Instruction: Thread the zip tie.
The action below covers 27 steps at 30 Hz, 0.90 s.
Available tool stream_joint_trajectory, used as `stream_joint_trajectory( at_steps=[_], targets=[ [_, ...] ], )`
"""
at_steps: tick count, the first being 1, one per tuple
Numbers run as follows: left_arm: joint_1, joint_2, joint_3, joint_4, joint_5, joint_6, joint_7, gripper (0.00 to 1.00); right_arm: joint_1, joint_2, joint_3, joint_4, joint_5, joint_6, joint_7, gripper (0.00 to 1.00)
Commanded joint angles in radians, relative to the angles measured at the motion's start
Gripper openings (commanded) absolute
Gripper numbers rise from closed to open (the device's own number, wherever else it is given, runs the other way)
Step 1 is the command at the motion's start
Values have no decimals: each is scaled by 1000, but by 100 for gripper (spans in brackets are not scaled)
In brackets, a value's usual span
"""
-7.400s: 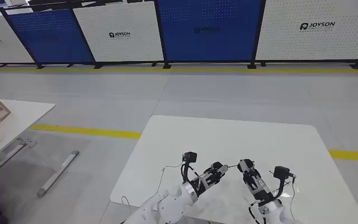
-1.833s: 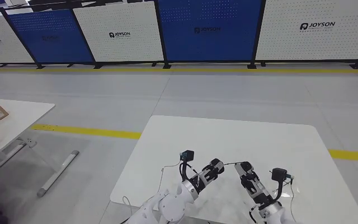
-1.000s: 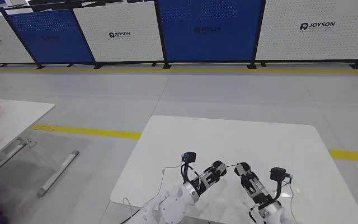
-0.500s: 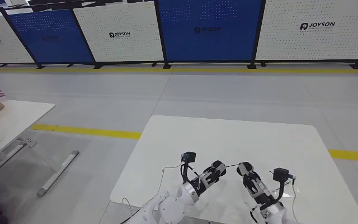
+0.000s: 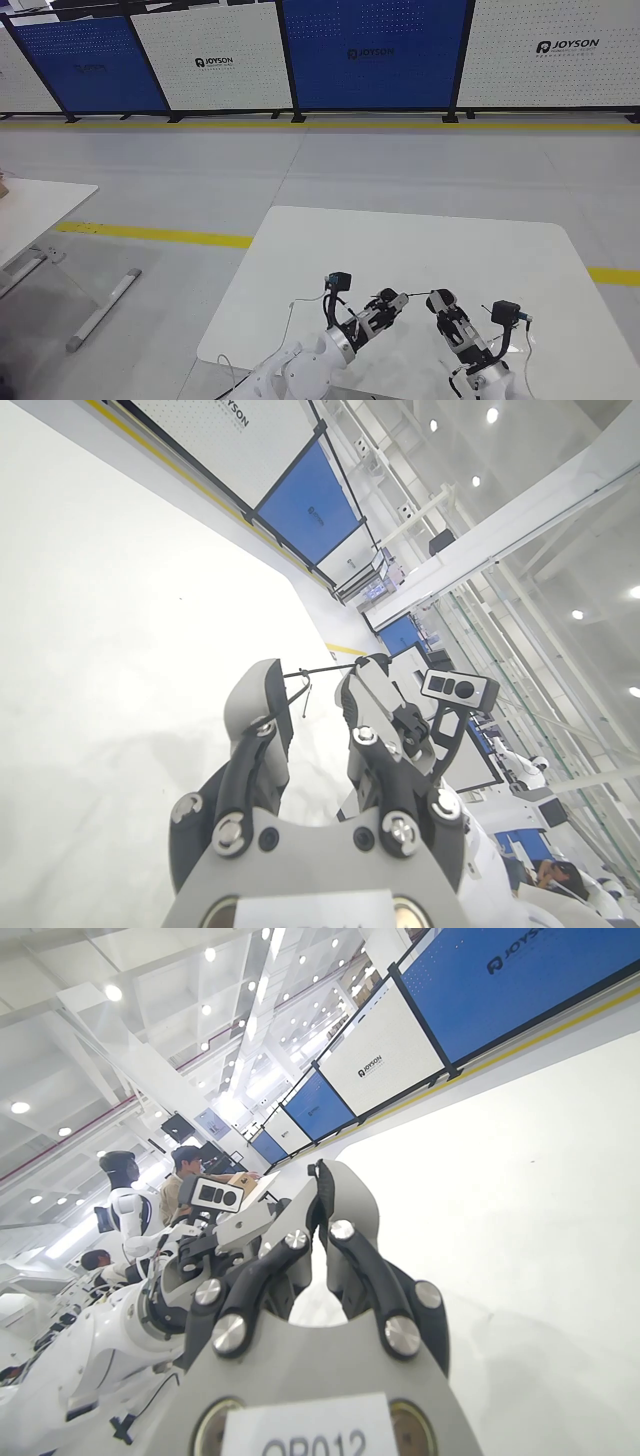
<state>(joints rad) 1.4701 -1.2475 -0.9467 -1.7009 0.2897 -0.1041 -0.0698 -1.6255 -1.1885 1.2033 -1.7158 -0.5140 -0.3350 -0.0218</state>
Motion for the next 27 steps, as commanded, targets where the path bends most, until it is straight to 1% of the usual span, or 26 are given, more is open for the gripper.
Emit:
stream_joint_trajectory(
  at_steps=[1,3,7,12,14,16,17,18,19,24,27],
  targets=[
    [0,0,0,0,0,-1,0,18,-1,-1,1,0,0,0,-1,0],
    [0,0,-2,1,-4,-1,2,13,-1,-2,3,2,1,0,-1,0],
    [-1,0,-6,5,-12,0,5,8,-1,-3,5,5,2,-2,0,0],
    [-1,-1,-6,7,-16,-1,5,9,-2,-4,6,5,-4,-4,1,0],
    [-2,-1,-6,8,-19,-2,6,12,-3,-5,7,5,-7,-5,1,0],
    [-2,-1,-6,9,-21,-2,6,11,-4,-5,7,5,-10,-5,1,0],
    [-3,-1,-6,9,-21,-2,7,8,-4,-5,6,4,-12,-5,1,0],
    [-3,-1,-7,9,-22,-1,7,7,-5,-6,7,4,-13,-5,1,0],
    [-3,-1,-7,10,-23,-1,7,0,-5,-6,7,3,-14,-5,0,0],
    [-4,-1,-5,12,-17,-5,7,0,-9,-6,7,0,-21,-5,-2,0],
    [-4,0,0,12,3,-25,-4,0,-9,-6,6,1,-22,-5,3,0]
  ],
)
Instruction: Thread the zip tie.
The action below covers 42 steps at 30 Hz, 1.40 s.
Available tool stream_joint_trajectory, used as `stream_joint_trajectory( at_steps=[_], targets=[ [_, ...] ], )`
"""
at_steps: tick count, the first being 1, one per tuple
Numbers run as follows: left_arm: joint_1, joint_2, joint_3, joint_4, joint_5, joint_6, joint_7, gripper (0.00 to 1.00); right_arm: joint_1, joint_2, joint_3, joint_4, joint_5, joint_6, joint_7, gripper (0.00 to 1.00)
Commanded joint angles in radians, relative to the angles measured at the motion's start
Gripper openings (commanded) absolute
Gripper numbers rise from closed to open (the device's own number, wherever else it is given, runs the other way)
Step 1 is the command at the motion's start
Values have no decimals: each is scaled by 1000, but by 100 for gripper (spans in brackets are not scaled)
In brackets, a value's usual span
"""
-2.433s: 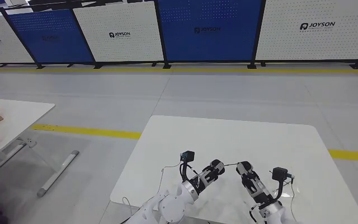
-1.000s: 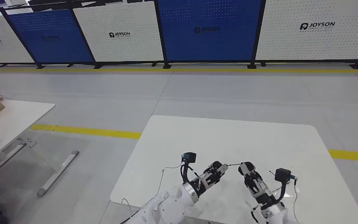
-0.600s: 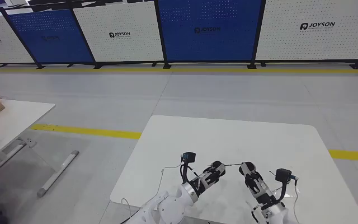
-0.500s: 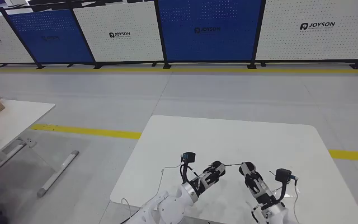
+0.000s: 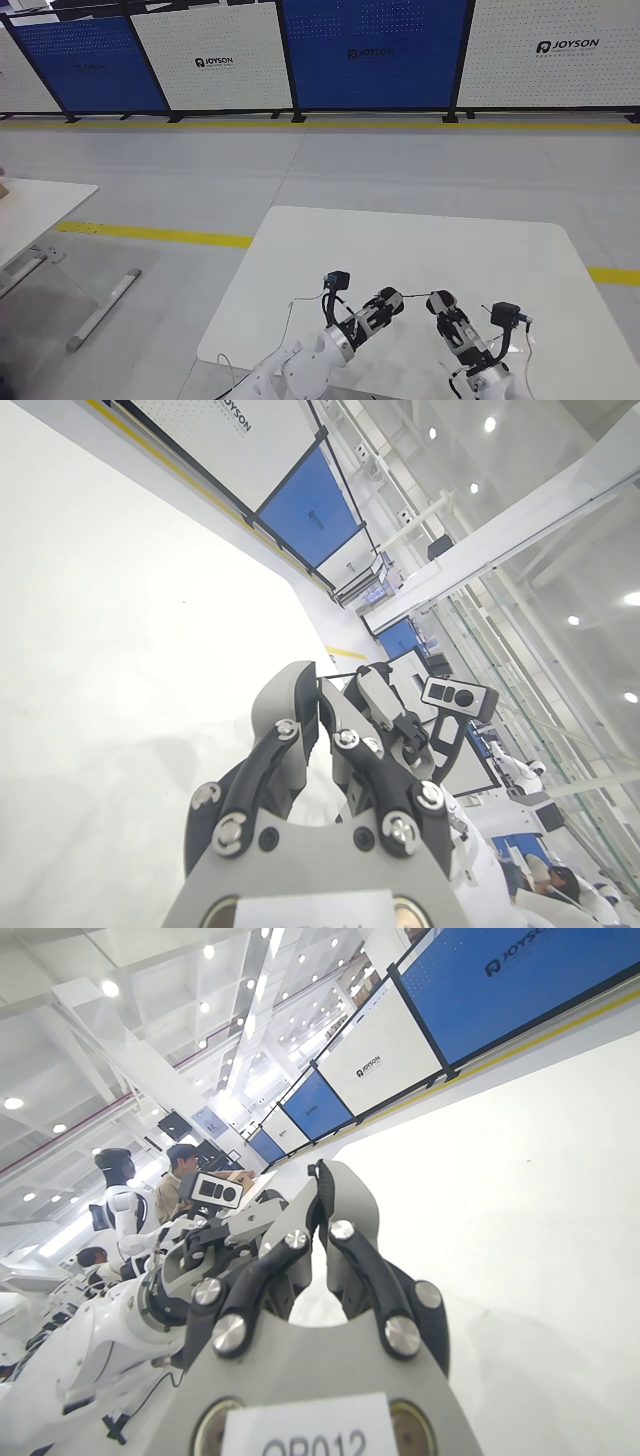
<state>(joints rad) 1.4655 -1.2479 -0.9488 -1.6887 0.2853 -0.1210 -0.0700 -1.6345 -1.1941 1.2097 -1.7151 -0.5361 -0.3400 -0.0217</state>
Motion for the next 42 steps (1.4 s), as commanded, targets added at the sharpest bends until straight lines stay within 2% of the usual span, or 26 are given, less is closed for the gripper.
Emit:
stream_joint_trajectory(
  at_steps=[1,10,11,12,13,14,15,26,29,38,40,42],
  targets=[
    [3,1,4,-2,12,-18,-6,0,1,0,-3,0,3,0,11,0],
    [12,4,0,-11,14,-39,-7,0,8,2,-9,-5,27,0,41,0],
    [14,4,-2,-11,9,-40,-5,0,8,3,-8,-8,36,0,46,6],
    [14,4,-3,-11,5,-40,-4,0,8,3,-7,-9,42,0,49,43],
    [14,4,-4,-11,2,-39,-3,0,8,4,-7,-10,45,0,51,53],
    [15,4,-4,-11,-4,-37,0,0,8,5,-7,-11,48,0,53,93],
    [15,3,-5,-11,-11,-34,2,0,8,5,-7,-12,51,0,54,100],
    [21,-5,-27,-28,-130,-11,70,0,-17,19,13,-31,93,0,32,100],
    [24,-5,-30,-36,-136,-12,73,0,-25,26,23,-31,132,0,50,100],
    [24,-5,-30,-38,-136,-12,73,0,-25,26,23,-31,132,0,50,100],
    [26,-6,-29,-43,-153,-7,74,0,-18,26,25,-26,96,18,53,100],
    [32,-8,-31,-55,-200,-4,63,0,-8,24,22,-16,-3,66,15,100]
  ],
)
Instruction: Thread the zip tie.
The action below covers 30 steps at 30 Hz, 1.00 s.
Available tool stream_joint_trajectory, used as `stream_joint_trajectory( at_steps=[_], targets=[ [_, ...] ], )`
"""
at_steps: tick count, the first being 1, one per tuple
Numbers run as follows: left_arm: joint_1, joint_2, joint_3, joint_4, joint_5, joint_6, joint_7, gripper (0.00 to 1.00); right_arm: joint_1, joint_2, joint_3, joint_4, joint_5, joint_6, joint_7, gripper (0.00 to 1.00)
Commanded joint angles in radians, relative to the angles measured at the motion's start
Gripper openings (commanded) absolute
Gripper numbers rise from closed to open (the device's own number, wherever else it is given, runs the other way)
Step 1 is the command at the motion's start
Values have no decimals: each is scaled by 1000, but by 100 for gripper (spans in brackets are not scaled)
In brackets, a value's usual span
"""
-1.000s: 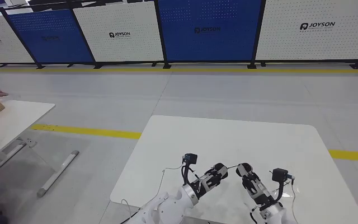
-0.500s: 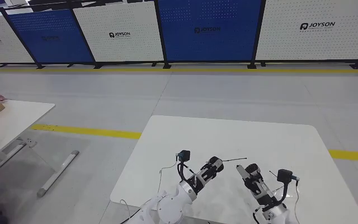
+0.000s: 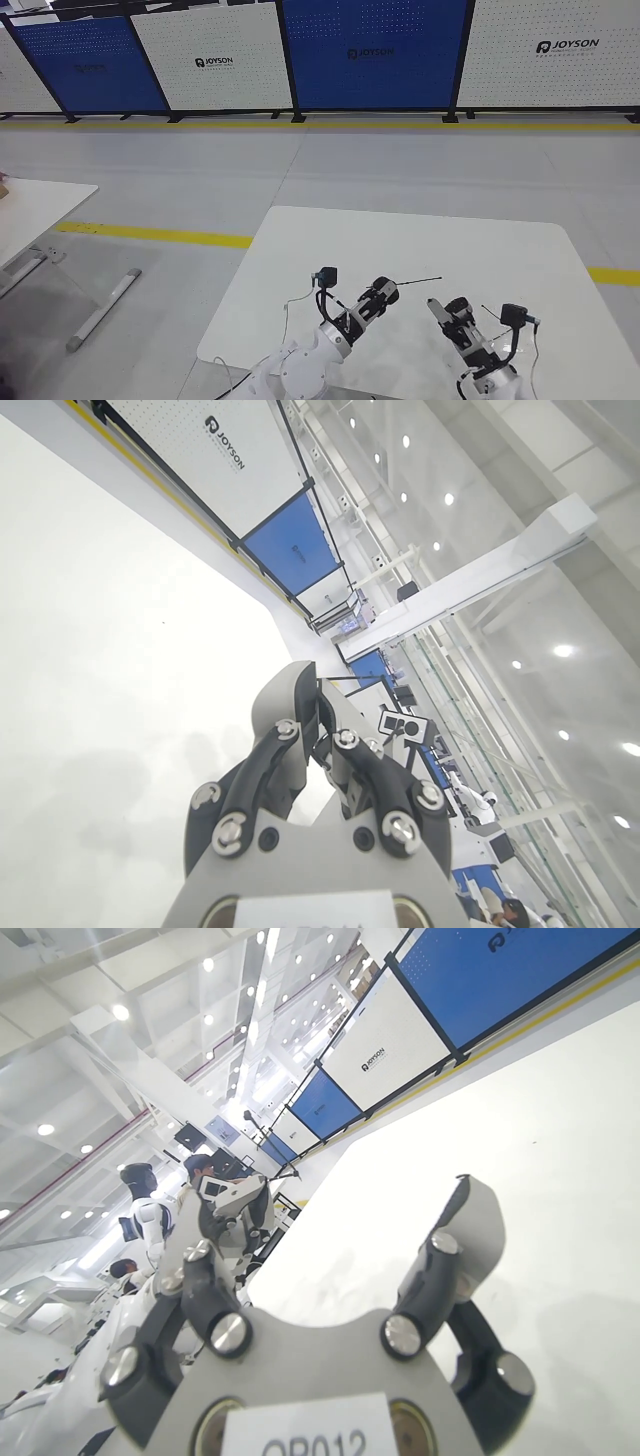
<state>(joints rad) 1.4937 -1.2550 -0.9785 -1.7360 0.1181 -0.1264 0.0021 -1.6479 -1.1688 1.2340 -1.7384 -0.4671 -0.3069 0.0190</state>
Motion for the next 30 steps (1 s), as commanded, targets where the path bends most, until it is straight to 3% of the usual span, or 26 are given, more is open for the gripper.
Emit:
stream_joint_trajectory(
  at_steps=[1,8,16,22,30],
  targets=[
    [6,-1,-5,-12,-51,2,-14,0,8,-3,-13,12,-110,52,-37,100],
    [22,5,-25,-39,-108,10,-82,0,39,-10,-75,49,-329,152,-42,100],
    [20,6,-26,-41,-107,13,-92,0,40,-11,-77,49,-332,155,-43,100],
    [12,0,-12,-30,-222,18,-138,0,63,-15,-103,65,-393,179,3,100],
    [9,-1,-13,-27,-224,21,-133,0,69,-17,-105,68,-388,183,11,100]
  ],
)
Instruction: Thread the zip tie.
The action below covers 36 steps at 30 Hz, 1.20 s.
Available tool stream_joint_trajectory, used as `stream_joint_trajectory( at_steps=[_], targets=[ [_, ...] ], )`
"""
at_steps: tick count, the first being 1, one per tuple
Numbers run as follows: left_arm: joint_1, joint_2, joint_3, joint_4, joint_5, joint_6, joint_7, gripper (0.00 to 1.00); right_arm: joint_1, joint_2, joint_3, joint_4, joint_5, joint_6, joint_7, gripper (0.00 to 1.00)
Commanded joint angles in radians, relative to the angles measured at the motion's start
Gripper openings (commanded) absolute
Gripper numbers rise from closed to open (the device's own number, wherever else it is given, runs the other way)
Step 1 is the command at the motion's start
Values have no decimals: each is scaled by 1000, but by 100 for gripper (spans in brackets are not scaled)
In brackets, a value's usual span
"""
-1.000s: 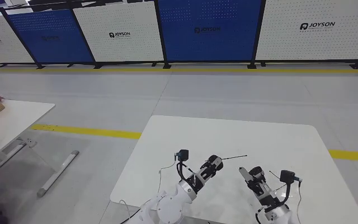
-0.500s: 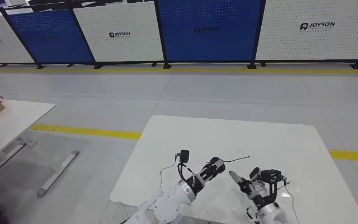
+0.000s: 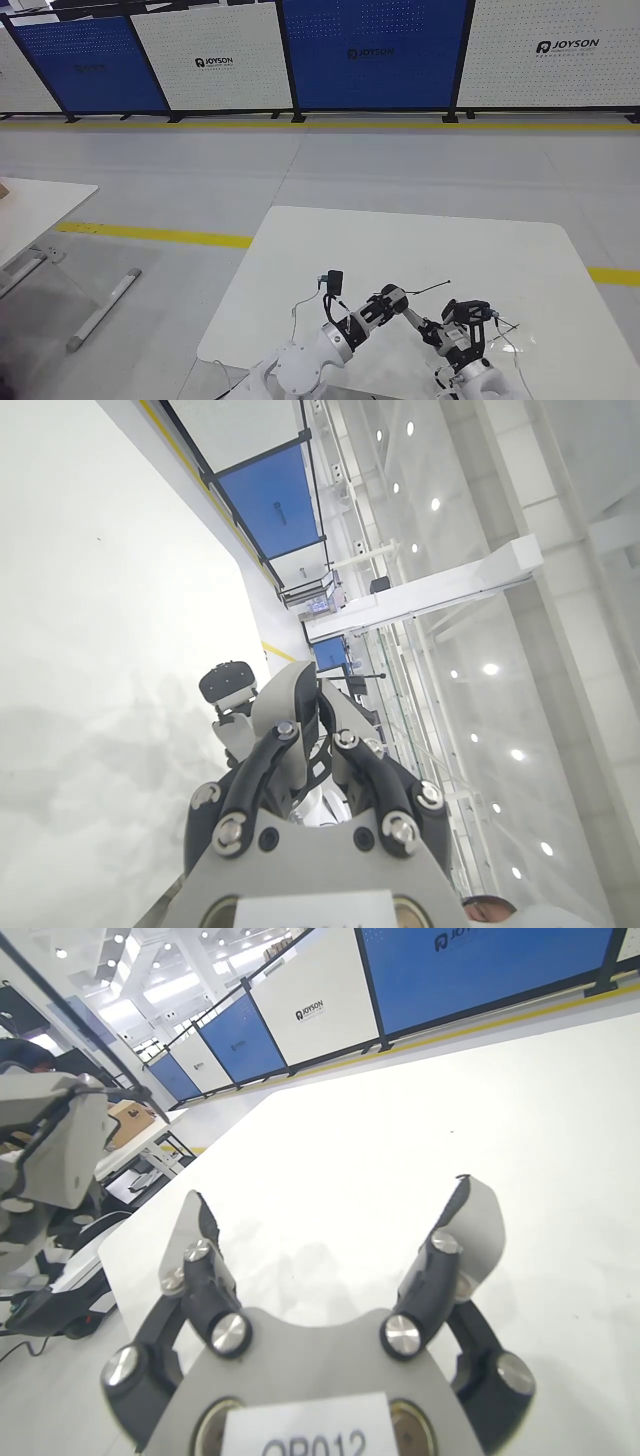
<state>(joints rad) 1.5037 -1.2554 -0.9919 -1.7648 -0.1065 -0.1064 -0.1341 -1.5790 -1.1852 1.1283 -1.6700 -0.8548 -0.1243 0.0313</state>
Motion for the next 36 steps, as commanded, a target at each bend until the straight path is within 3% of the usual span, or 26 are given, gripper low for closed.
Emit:
stream_joint_trajectory(
  at_steps=[1,5,6,7,10,14,25,36],
  targets=[
    [-2,-1,4,6,3,2,6,0,-2,-1,2,-3,-4,1,-14,100],
    [-14,-5,21,21,-2,6,10,0,-15,-2,4,-11,-28,-16,-77,100],
    [-16,-6,24,23,-2,7,12,0,-18,-2,4,-11,-32,-16,-85,83],
    [-19,-7,28,27,-2,8,13,0,-19,-3,3,-12,-38,-15,-88,46],
    [-24,-8,34,31,2,14,15,0,-17,-5,-3,-12,-48,-11,-84,33],
    [-25,-9,37,33,4,19,20,0,-12,-7,-8,-8,-42,-36,-67,23],
    [-24,-10,51,34,25,27,18,0,-19,-5,11,-15,-21,-107,-51,24],
    [-27,-10,55,42,31,31,22,0,-32,-4,20,-30,-35,-137,-59,27]
  ],
)
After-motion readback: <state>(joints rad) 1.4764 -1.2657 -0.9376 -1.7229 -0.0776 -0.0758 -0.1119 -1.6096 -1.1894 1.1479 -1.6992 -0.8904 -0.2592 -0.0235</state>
